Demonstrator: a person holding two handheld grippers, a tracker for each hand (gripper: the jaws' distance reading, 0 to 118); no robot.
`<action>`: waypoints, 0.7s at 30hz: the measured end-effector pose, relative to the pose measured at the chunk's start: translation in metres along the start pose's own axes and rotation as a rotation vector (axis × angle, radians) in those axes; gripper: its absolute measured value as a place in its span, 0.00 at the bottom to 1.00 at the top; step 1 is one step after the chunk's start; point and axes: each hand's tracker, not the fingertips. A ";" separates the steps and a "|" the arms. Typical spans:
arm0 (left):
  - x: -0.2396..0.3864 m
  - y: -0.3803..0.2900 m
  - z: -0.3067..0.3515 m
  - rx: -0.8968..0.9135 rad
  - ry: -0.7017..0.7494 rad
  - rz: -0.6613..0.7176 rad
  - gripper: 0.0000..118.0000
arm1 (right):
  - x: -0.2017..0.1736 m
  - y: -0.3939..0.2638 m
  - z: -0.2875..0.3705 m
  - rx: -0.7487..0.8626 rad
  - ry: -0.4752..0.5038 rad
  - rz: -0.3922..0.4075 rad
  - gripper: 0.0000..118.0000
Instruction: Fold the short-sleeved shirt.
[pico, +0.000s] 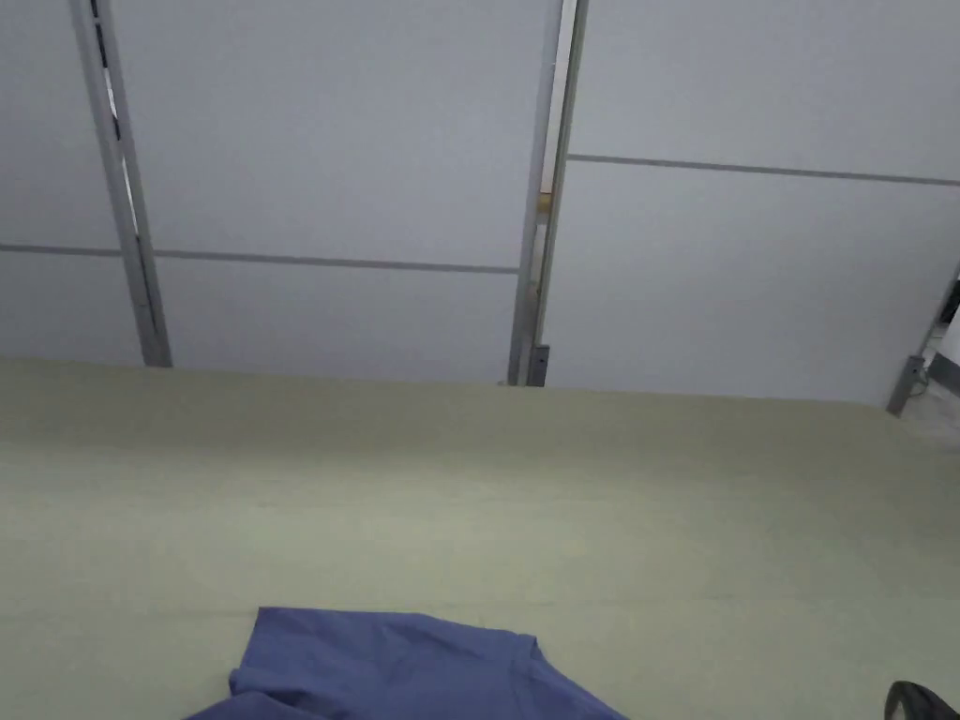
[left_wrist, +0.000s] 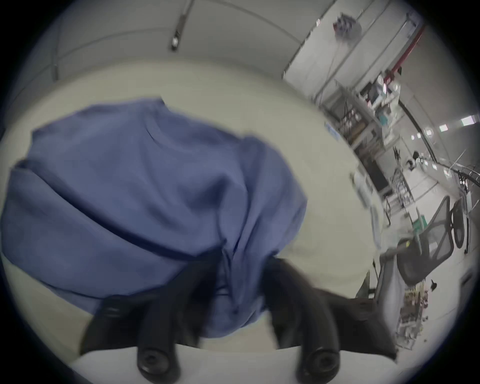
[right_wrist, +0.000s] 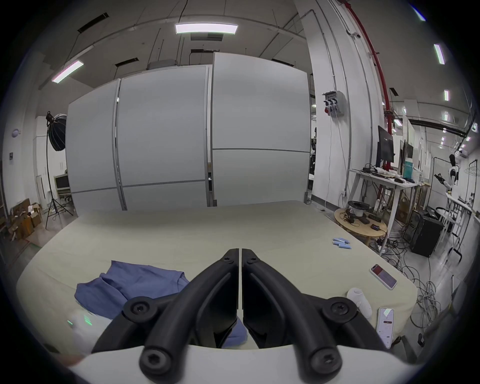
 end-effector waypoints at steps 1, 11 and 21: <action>-0.008 0.011 0.027 0.103 0.030 -0.007 1.00 | -0.003 0.003 0.006 0.022 0.020 -0.014 0.04; -0.094 -0.021 0.355 0.899 0.495 0.160 1.00 | -0.034 0.024 0.069 0.194 0.111 -0.045 0.04; -0.101 -0.119 0.437 0.957 0.719 0.279 0.04 | -0.068 0.013 0.104 0.201 0.219 -0.001 0.04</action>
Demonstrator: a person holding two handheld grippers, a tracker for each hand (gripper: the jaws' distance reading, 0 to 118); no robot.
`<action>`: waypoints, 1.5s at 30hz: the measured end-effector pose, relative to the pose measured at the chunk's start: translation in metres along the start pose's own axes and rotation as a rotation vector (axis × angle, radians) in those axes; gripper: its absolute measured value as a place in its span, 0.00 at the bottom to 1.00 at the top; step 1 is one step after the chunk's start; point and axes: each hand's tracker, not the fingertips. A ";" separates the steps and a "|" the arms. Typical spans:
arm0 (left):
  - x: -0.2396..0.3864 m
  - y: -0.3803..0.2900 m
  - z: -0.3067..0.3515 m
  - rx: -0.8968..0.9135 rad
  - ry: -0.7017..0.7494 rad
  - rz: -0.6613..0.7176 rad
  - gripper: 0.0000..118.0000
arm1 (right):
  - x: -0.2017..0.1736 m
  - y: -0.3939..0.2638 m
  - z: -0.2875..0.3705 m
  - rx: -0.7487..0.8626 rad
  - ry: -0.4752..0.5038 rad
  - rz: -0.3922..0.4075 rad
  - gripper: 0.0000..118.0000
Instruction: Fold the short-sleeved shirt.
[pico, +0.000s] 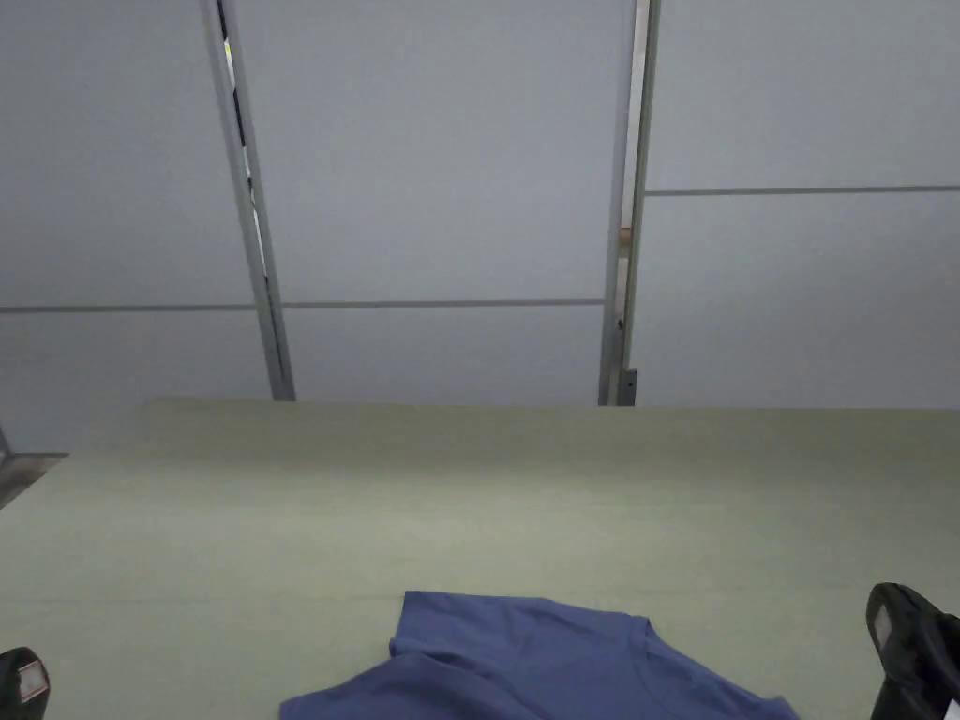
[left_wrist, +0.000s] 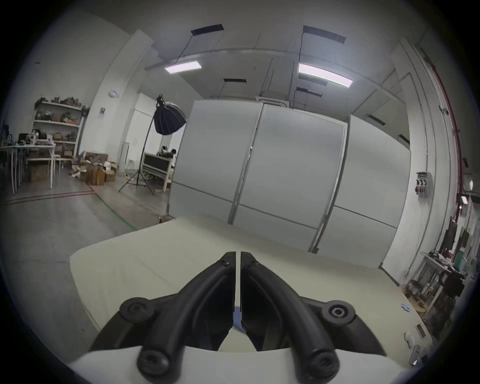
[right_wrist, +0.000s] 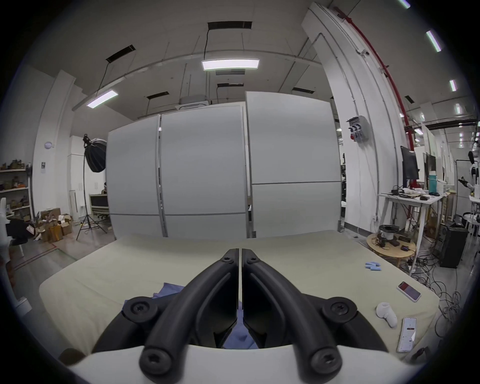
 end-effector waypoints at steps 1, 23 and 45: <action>0.003 -0.003 -0.001 0.000 -0.009 -0.025 0.04 | -0.002 0.001 0.000 0.002 0.003 0.000 0.04; 0.062 -0.157 -0.277 -0.701 -0.065 -0.185 1.00 | 0.027 -0.065 -0.096 -0.248 -0.092 -0.031 0.04; 0.038 -0.240 -0.313 -0.843 0.104 0.057 0.03 | -0.109 -0.211 -0.429 -0.754 0.226 0.348 1.00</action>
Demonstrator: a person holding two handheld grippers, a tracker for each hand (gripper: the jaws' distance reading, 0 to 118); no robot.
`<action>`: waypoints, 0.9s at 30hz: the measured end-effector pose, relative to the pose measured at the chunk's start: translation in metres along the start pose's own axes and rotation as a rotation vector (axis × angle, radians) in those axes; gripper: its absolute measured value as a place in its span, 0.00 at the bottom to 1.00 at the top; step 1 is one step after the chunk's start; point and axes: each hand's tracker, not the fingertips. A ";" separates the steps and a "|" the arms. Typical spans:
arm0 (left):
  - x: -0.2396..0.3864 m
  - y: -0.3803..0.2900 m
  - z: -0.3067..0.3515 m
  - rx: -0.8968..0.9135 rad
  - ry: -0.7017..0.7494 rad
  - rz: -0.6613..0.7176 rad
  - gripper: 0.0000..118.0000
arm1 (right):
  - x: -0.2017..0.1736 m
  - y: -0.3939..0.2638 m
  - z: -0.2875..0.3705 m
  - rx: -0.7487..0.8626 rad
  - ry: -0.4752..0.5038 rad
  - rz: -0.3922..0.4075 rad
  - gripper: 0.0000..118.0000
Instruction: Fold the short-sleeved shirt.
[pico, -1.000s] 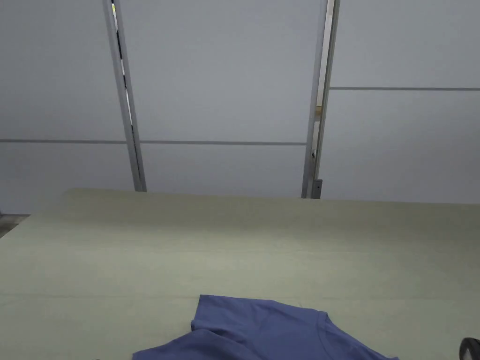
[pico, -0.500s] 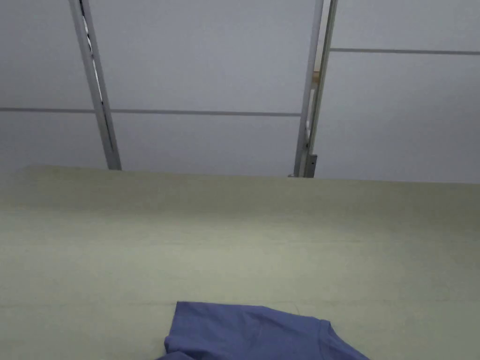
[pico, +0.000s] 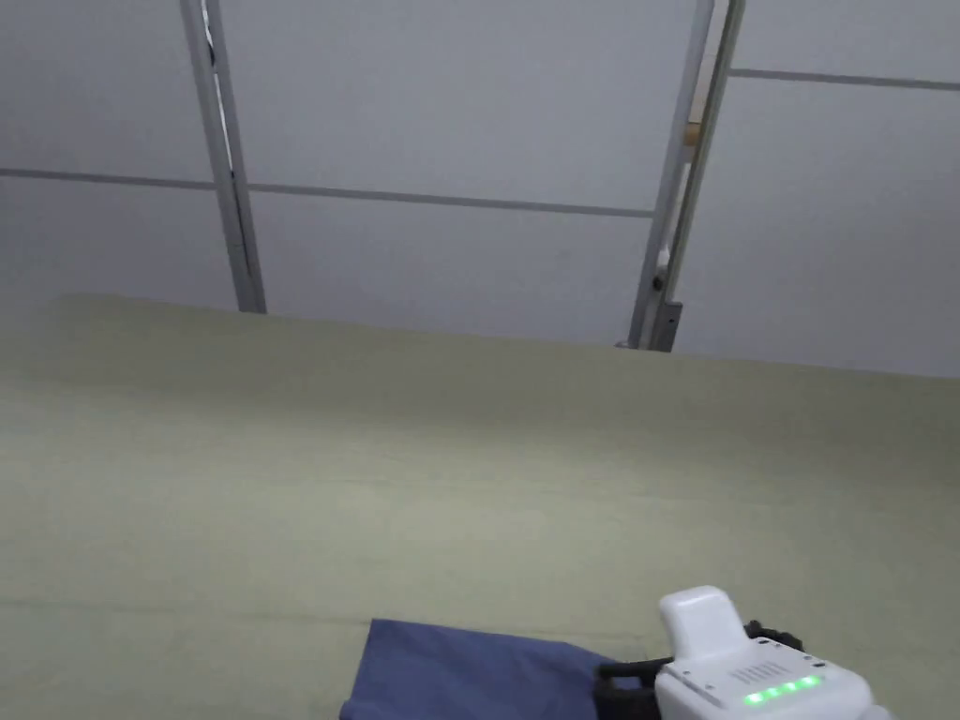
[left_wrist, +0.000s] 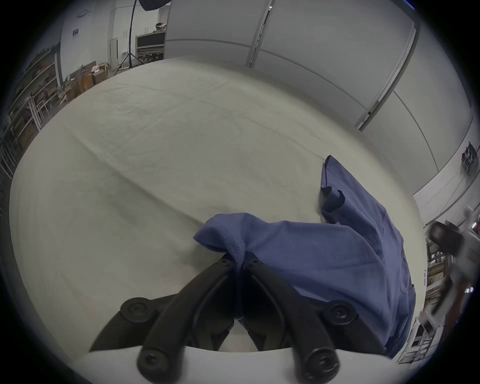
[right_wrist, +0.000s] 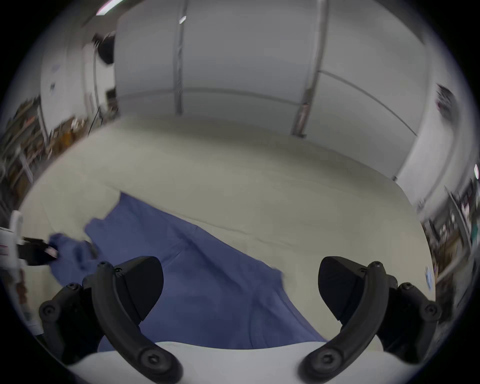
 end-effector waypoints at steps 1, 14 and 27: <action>0.000 -0.002 0.001 0.003 0.000 0.003 0.03 | -0.009 0.005 -0.028 -0.059 0.021 0.016 1.00; 0.007 -0.009 0.029 0.084 -0.001 -0.029 0.03 | -0.020 -0.029 -0.011 -0.061 0.043 -0.225 0.02; -0.008 -0.075 0.232 0.562 0.021 -0.217 0.03 | 0.060 -0.175 0.368 0.654 -0.138 -0.791 0.02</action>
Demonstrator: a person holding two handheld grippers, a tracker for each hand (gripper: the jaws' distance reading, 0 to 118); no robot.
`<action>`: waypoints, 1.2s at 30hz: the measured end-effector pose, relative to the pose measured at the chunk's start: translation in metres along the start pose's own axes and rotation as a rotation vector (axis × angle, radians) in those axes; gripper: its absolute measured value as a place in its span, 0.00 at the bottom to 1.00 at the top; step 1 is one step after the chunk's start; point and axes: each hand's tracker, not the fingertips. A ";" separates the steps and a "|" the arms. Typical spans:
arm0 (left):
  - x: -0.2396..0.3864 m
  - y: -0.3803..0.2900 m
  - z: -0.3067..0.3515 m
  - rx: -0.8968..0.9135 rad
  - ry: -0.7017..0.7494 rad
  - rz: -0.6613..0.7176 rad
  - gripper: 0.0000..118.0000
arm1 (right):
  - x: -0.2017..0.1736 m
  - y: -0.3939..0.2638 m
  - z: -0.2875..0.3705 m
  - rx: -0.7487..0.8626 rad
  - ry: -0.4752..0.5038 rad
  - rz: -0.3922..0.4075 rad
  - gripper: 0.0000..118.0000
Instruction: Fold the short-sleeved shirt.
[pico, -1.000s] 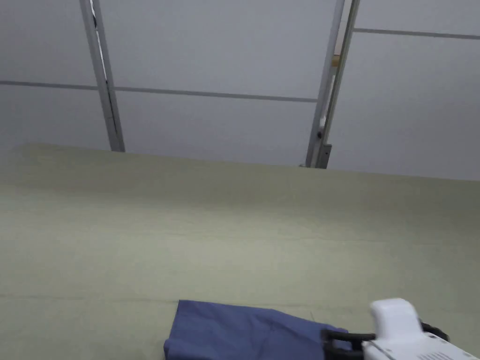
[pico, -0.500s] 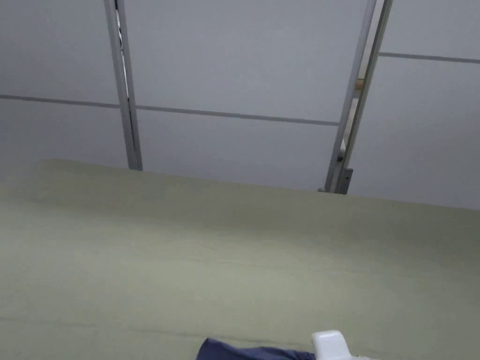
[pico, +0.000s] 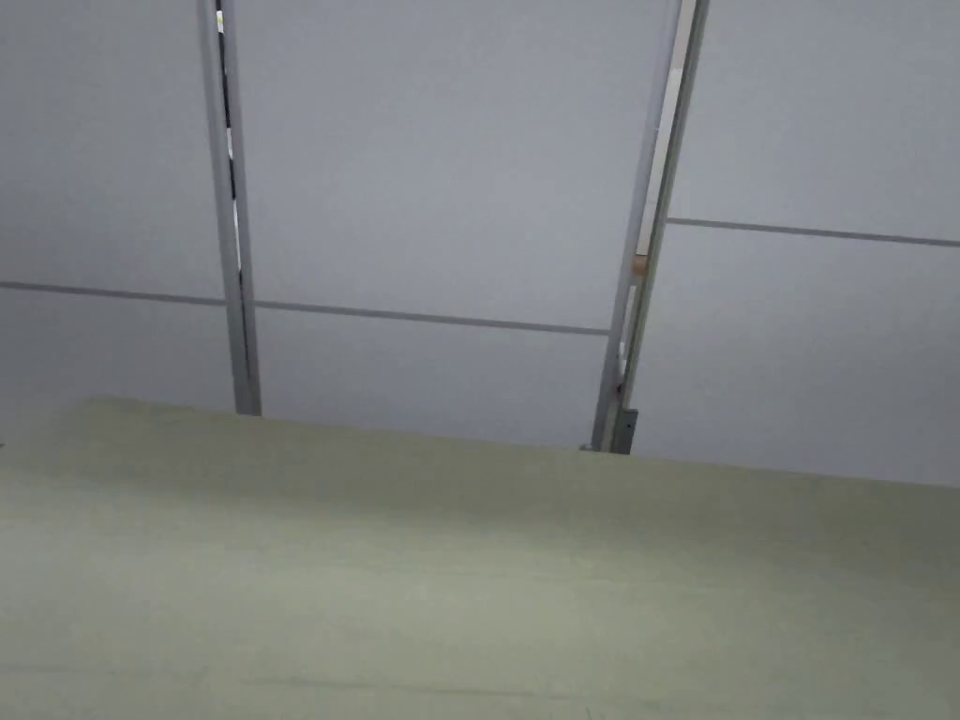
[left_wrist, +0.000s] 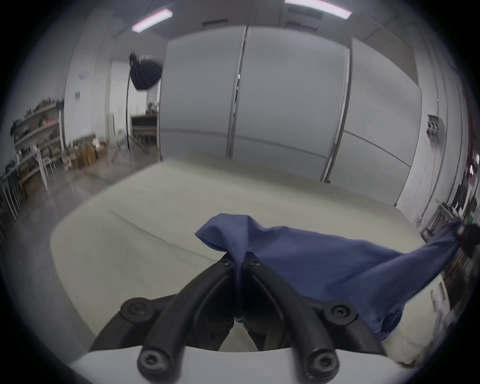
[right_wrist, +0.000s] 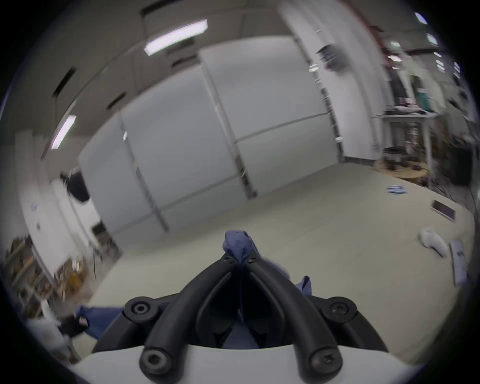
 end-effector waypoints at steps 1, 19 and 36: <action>-0.001 -0.001 0.014 0.020 0.007 0.006 0.03 | 0.006 0.005 0.018 0.036 -0.031 -0.032 0.02; 0.046 0.206 -0.012 0.394 -0.166 0.077 0.03 | -0.063 0.162 -0.041 0.323 0.202 0.041 0.02; 0.124 0.356 -0.153 0.571 -0.195 0.133 0.03 | -0.138 0.249 -0.208 0.477 0.237 0.133 0.02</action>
